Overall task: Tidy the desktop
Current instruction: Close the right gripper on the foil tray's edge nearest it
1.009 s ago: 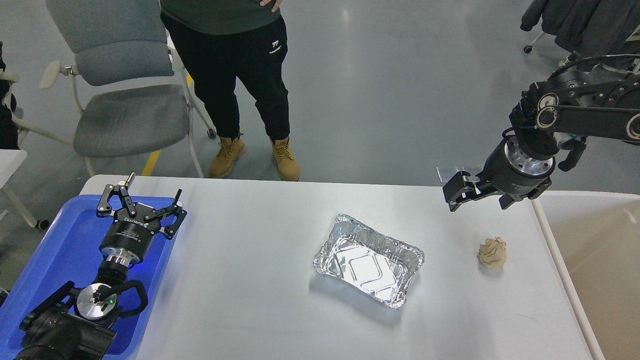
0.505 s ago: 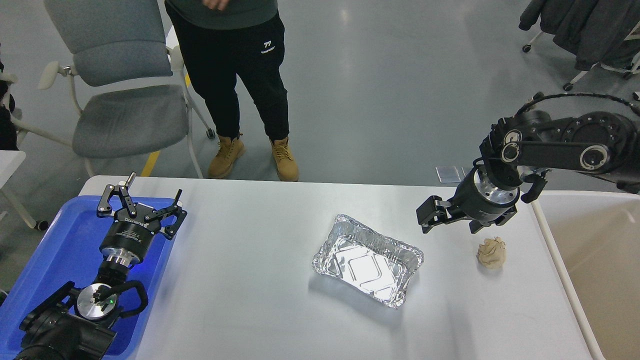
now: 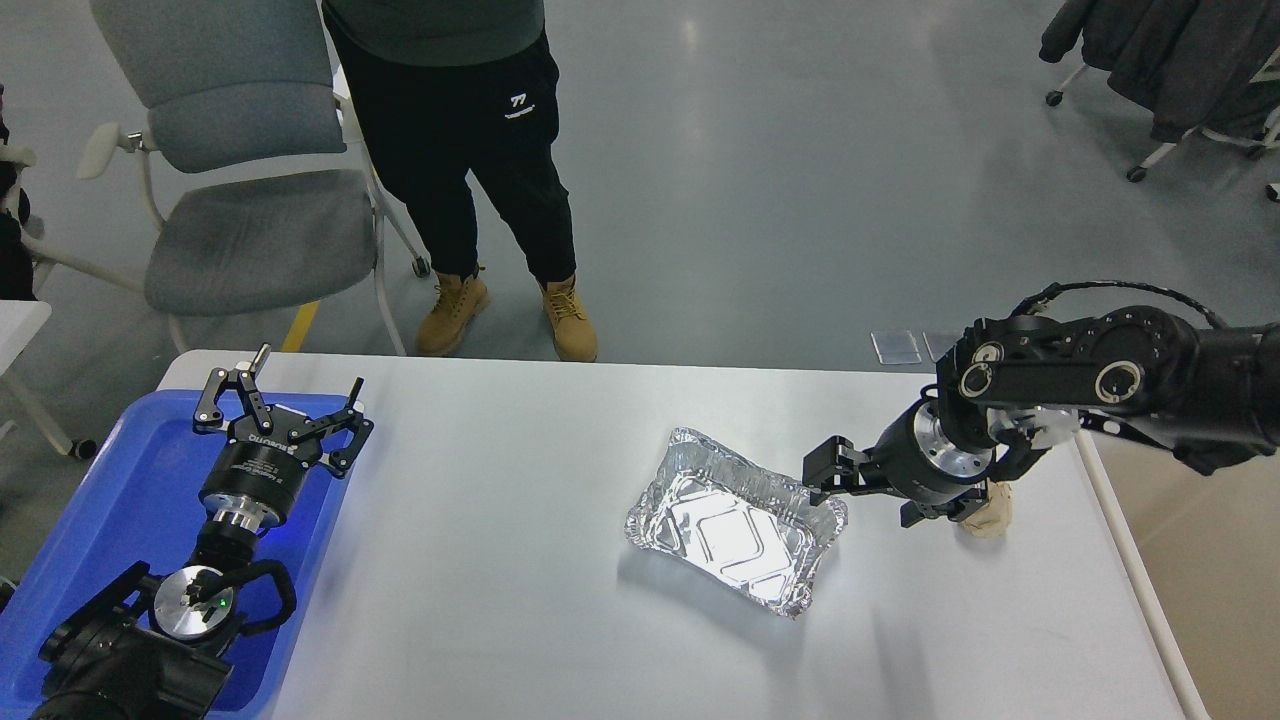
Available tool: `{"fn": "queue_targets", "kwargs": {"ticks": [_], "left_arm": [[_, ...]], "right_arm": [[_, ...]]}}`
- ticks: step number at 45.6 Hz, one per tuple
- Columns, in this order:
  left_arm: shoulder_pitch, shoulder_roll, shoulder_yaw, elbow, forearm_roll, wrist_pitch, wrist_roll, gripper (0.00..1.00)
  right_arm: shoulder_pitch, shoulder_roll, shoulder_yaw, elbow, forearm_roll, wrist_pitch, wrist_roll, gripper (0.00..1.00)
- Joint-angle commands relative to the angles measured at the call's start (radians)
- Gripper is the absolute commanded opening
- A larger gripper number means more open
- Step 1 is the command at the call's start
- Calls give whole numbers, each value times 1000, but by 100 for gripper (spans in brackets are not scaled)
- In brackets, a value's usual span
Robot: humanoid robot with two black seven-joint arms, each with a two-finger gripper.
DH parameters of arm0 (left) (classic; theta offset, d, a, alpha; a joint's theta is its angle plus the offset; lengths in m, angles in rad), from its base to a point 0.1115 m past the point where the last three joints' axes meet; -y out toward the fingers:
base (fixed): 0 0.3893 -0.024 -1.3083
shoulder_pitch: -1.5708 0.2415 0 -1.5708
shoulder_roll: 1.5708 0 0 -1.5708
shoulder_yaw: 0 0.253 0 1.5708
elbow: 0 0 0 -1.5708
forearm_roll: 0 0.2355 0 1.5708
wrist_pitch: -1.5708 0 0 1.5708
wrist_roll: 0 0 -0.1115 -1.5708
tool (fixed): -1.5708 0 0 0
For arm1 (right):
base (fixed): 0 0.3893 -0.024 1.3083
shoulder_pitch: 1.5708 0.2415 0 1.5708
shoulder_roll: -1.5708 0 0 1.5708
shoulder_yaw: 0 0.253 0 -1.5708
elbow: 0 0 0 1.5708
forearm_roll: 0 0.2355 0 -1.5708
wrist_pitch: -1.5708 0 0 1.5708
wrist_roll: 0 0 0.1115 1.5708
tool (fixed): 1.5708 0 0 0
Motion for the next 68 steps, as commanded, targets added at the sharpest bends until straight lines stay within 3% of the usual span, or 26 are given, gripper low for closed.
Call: {"fn": "queue_targets", "kwargs": {"ticks": [1,11,28,54,68], "left_arm": [[0,0,0,0,1,0,0,100],[0,0,0,0,-1,0,0,100],[0,0,0,0,1,0,0,100],[0,0,0,0,1,0,0,100],[0,0,0,0,-1,0,0,100]], "right_arm": [[-84,20,2,-25,34,-120,2,100],[-114,43,0,-51,27,-183,21,98],[-157,121,2,-55,-30,-195,102,98],[-259,164,0,-124,-165,-265,105,97],[-264,166,-6,-126,-196,-281,105,86]]}}
